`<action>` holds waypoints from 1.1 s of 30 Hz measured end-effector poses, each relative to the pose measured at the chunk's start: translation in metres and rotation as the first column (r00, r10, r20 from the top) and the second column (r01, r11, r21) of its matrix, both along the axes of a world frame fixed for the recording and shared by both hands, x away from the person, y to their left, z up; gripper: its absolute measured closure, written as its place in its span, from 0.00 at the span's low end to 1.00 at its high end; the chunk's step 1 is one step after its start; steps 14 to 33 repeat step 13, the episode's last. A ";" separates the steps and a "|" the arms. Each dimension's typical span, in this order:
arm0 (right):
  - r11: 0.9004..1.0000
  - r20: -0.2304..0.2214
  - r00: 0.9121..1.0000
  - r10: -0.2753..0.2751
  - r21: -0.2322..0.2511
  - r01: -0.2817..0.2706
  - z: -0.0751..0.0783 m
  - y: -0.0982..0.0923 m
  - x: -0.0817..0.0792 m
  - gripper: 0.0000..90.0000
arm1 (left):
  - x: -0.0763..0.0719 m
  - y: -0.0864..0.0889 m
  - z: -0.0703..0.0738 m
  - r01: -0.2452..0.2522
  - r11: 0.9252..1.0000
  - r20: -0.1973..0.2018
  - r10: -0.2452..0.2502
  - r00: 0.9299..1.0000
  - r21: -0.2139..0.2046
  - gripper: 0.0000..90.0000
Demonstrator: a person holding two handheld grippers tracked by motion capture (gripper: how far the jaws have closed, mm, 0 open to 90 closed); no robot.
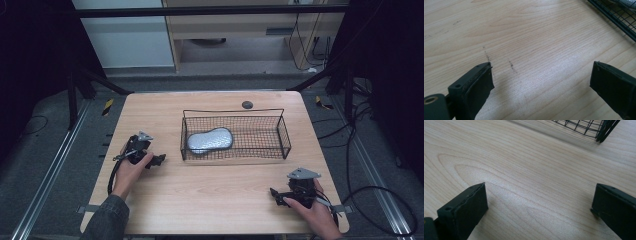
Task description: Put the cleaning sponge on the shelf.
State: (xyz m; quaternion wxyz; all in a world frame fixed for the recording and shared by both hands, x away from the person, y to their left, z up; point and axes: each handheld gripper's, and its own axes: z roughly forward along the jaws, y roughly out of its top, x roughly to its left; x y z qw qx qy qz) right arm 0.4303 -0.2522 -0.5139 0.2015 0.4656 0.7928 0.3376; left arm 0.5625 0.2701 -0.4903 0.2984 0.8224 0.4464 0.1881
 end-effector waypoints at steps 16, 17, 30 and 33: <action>1.000 0.000 1.000 0.001 0.000 -0.001 0.000 0.000 0.000 0.00 | -0.003 0.001 -0.018 -0.011 0.998 0.047 0.014 0.999 -0.063 0.00; 1.000 0.000 1.000 0.001 0.000 -0.001 0.000 0.000 0.000 0.00 | -0.003 0.001 -0.018 -0.011 0.998 0.047 0.014 0.999 -0.063 0.00; 1.000 0.000 1.000 0.001 0.000 -0.001 0.000 0.000 0.000 0.00 | -0.003 0.001 -0.018 -0.011 0.998 0.047 0.014 0.999 -0.063 0.00; 1.000 0.000 1.000 0.001 0.000 -0.001 0.000 0.000 0.000 0.00 | -0.003 0.001 -0.018 -0.011 0.998 0.047 0.014 0.999 -0.063 0.00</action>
